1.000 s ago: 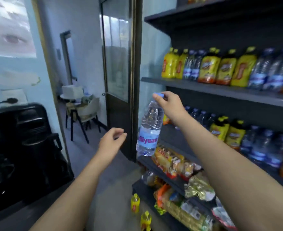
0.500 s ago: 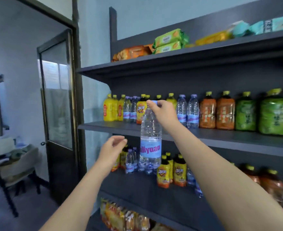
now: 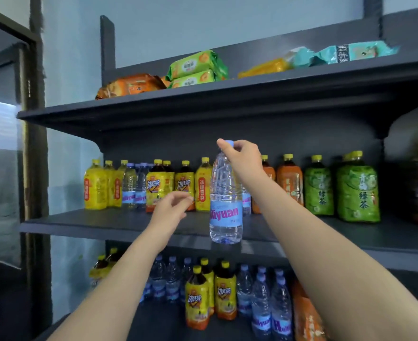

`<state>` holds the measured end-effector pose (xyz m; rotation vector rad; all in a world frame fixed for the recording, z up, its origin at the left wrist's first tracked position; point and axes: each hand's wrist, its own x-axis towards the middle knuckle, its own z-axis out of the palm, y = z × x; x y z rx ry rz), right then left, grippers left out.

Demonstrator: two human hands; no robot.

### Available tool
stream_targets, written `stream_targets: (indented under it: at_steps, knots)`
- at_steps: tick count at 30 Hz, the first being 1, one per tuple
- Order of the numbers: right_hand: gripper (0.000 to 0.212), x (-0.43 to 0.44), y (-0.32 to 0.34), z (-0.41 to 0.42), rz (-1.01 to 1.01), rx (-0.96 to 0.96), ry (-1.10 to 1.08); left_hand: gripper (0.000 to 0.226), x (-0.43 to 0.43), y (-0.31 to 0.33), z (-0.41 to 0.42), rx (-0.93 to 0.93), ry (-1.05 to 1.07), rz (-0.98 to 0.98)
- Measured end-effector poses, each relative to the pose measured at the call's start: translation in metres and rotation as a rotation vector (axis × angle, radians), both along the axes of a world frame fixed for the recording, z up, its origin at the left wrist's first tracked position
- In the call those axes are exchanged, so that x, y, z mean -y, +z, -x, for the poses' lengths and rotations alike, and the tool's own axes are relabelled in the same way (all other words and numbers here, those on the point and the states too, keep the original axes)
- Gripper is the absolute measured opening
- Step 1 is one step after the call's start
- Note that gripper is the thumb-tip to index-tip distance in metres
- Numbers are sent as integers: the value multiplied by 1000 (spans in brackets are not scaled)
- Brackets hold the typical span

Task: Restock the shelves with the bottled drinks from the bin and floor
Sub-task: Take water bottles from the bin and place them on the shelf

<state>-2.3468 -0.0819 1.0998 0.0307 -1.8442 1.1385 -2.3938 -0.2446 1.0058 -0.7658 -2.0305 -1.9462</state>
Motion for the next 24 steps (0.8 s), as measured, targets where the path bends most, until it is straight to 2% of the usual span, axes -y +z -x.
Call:
stream_targets:
  at_steps: [15,18,21,24]
  knots:
    - [36,-44,7,136,47,10,-283,14,-56,32,164,-102,-195,137]
    - [36,-51,1,167,21,27,-343,21,-65,29,192,-128,-213,200]
    - [39,-58,-7,194,21,45,-346,16,-71,22,216,-121,-235,239]
    - [32,-63,-16,213,-13,73,-376,16,-76,15,234,-95,-257,258]
